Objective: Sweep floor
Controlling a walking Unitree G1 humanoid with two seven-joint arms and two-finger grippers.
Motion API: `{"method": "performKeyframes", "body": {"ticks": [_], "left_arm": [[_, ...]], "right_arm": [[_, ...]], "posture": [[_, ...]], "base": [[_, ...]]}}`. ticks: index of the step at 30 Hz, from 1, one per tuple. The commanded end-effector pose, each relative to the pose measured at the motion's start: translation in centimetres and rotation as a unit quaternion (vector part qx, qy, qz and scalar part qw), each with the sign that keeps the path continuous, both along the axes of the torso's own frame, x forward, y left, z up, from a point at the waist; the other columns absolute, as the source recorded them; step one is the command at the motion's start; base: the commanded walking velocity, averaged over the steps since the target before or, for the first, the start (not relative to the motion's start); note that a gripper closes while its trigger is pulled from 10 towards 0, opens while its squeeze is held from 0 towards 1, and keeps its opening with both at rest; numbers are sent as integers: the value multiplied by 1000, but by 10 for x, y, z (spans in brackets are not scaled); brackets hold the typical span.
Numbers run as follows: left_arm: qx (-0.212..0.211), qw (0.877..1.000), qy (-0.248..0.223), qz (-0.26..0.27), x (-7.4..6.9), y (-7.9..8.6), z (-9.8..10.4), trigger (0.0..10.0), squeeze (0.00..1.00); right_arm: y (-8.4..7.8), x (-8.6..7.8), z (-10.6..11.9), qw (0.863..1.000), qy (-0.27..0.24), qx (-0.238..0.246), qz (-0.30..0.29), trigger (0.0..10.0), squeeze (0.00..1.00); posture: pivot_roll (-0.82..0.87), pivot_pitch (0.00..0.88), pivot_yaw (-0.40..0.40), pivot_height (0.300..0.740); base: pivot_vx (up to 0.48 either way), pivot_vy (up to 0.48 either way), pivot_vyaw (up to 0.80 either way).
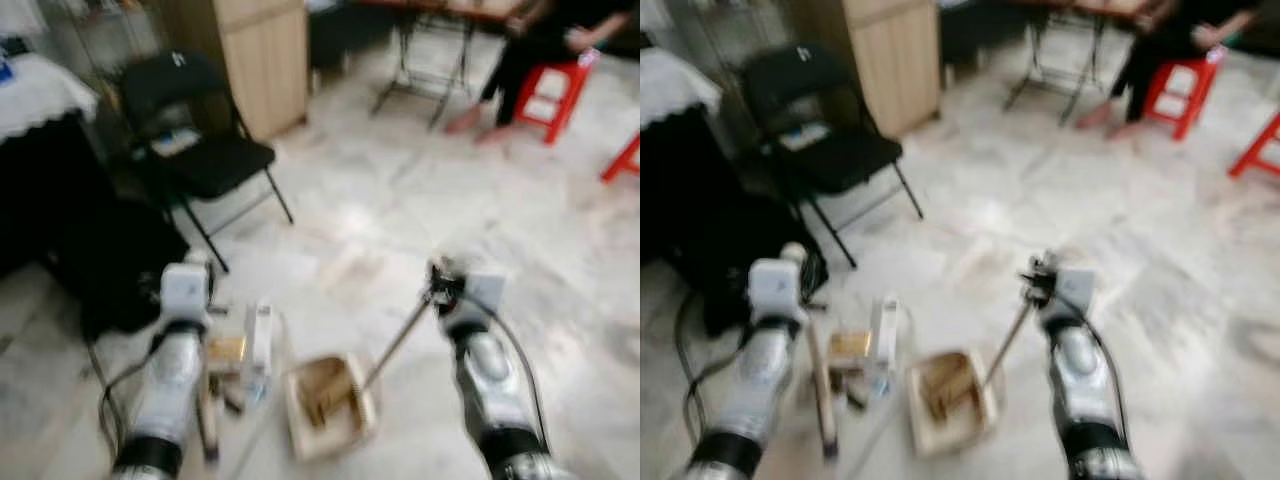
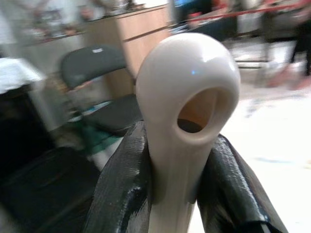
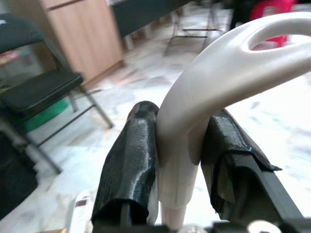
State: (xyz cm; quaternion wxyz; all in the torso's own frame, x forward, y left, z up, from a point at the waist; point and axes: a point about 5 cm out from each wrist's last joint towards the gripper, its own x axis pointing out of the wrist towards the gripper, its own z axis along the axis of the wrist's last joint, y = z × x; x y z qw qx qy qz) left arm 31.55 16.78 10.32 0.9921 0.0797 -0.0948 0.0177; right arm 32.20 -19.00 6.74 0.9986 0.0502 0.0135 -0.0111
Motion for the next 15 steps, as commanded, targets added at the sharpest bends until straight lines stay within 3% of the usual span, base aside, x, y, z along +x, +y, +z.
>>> {"method": "performKeyframes", "body": {"ticks": [1,15], "left_arm": [[-3,1000,-16,0,0,1,5,10000,0],[-8,1000,-22,0,2,-1,8,10000,0]], "right_arm": [[5,8,16,999,-32,-10,12,10000,0],[8,12,21,999,-39,-12,20,10000,0]], "posture": [[-129,0,21,740],[-129,0,9,740]], "base": [[0,0,-800],[0,0,-800]]}}
